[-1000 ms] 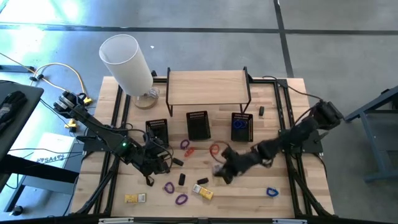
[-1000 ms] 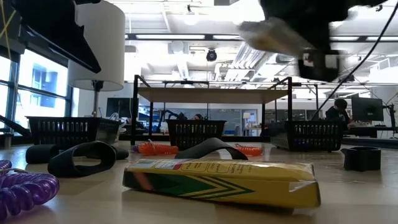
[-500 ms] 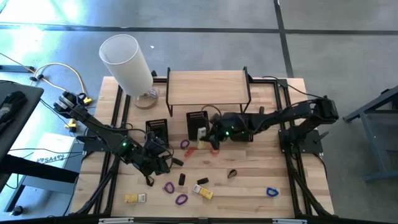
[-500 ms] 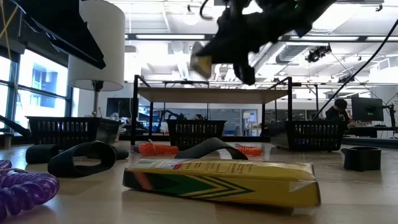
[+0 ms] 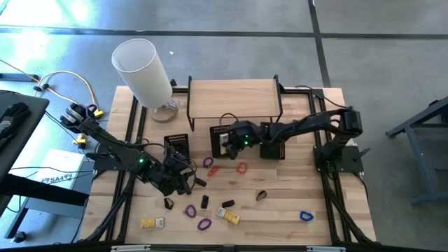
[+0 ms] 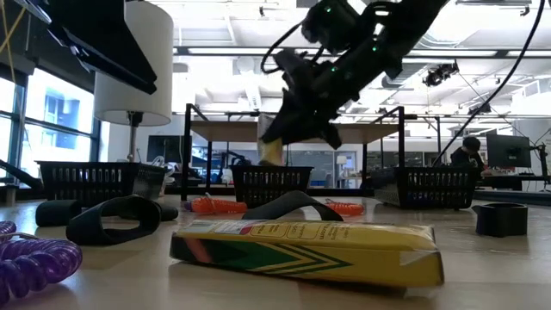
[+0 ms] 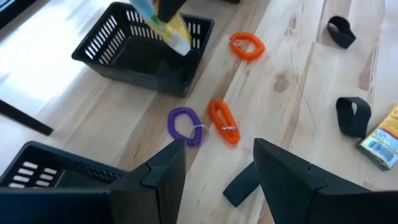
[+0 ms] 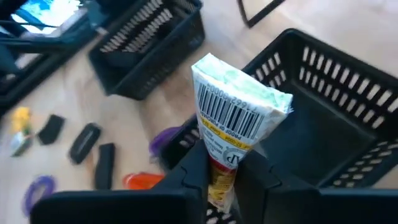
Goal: Pick & Place Office Desk Supplies
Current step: Put the yellow crayon box into the center black bin, then put the black rubber band into the left black bin
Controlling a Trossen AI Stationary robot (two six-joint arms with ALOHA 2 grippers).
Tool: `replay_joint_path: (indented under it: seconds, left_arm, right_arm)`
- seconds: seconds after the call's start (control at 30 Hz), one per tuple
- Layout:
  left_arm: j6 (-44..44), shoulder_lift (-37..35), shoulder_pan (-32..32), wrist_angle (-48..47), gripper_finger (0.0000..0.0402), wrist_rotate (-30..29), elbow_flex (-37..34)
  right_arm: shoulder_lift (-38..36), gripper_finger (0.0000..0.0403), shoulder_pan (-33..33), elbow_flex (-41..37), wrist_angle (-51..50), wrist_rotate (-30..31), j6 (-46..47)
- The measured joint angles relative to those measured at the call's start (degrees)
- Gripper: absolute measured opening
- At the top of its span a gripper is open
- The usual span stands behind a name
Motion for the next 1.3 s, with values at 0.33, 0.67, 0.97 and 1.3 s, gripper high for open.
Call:
replay_joint_path:
  seconds: [0.33,0.67,0.97,1.3]
  left_arm:
    - [0.03,0.0,-0.2,0.18,0.0178,0.04,-0.02]
    - [0.07,0.0,-0.2,0.08,0.0178,0.32,-0.02]
    - [0.04,0.0,-1.58,-0.1,0.0178,0.37,-0.02]
    - [0.04,0.0,-1.8,-0.44,0.0178,0.43,-0.02]
  right_arm:
    - [0.0,0.0136,-0.23,0.0,-0.93,2.61,-0.14]
    - [-2.09,0.0151,0.02,0.13,4.88,5.79,-2.8]
    - [-5.9,0.0127,3.34,0.03,7.72,5.97,-9.89]
    - [-16.94,0.0114,12.83,-0.04,5.06,1.51,-18.11]
